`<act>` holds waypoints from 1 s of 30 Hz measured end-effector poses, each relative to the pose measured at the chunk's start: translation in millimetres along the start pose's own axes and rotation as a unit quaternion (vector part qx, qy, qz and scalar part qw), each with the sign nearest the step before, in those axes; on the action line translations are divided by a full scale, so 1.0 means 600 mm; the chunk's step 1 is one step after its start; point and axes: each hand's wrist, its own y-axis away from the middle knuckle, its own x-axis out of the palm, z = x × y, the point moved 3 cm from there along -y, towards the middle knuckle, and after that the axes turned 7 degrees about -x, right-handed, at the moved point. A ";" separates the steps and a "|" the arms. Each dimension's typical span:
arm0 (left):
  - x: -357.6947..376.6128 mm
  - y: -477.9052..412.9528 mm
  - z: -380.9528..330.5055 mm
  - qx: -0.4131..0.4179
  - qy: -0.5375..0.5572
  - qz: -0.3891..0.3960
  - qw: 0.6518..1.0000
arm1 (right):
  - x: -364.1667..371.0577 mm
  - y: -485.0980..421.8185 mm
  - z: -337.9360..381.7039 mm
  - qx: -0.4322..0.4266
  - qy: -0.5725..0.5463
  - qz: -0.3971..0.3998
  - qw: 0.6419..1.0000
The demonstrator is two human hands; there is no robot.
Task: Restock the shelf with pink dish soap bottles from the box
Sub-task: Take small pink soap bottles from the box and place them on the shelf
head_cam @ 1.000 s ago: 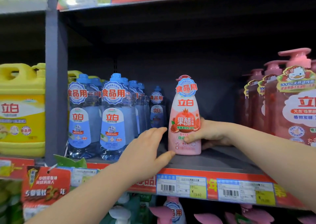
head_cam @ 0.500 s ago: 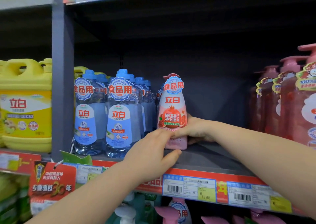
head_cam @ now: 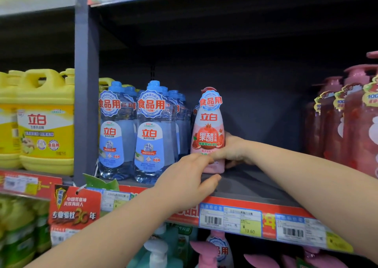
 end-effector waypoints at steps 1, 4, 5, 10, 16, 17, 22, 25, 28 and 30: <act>0.000 -0.001 0.000 -0.002 -0.005 0.000 1.000 | 0.000 0.001 0.000 -0.001 0.008 -0.010 1.000; 0.001 -0.002 0.000 -0.007 -0.013 0.003 1.000 | 0.001 0.007 0.003 0.005 0.051 -0.036 0.998; 0.000 -0.002 -0.001 -0.008 -0.013 0.003 1.000 | 0.002 0.007 0.004 0.009 0.066 -0.038 0.997; -0.002 0.000 -0.002 -0.020 -0.019 0.012 1.000 | 0.000 0.015 0.009 0.029 0.128 -0.039 0.991; -0.010 -0.006 -0.010 -0.062 -0.059 0.064 0.994 | -0.031 0.056 0.029 -0.047 0.279 -0.066 0.957; -0.013 -0.007 -0.013 -0.073 -0.069 0.073 0.992 | -0.035 0.067 0.032 -0.059 0.330 -0.072 0.940; -0.032 -0.005 -0.041 -0.131 -0.139 0.044 0.981 | -0.051 0.130 0.051 -0.131 0.483 -0.061 0.864; -0.043 0.004 -0.065 -0.135 -0.192 0.013 0.972 | -0.063 0.175 0.054 -0.131 0.485 -0.053 0.863; -0.055 0.024 -0.087 -0.112 -0.237 -0.005 0.965 | -0.068 0.227 0.058 -0.118 0.503 -0.056 0.855; -0.061 0.043 -0.094 -0.092 -0.250 -0.011 0.964 | -0.068 0.262 0.062 -0.105 0.517 -0.059 0.847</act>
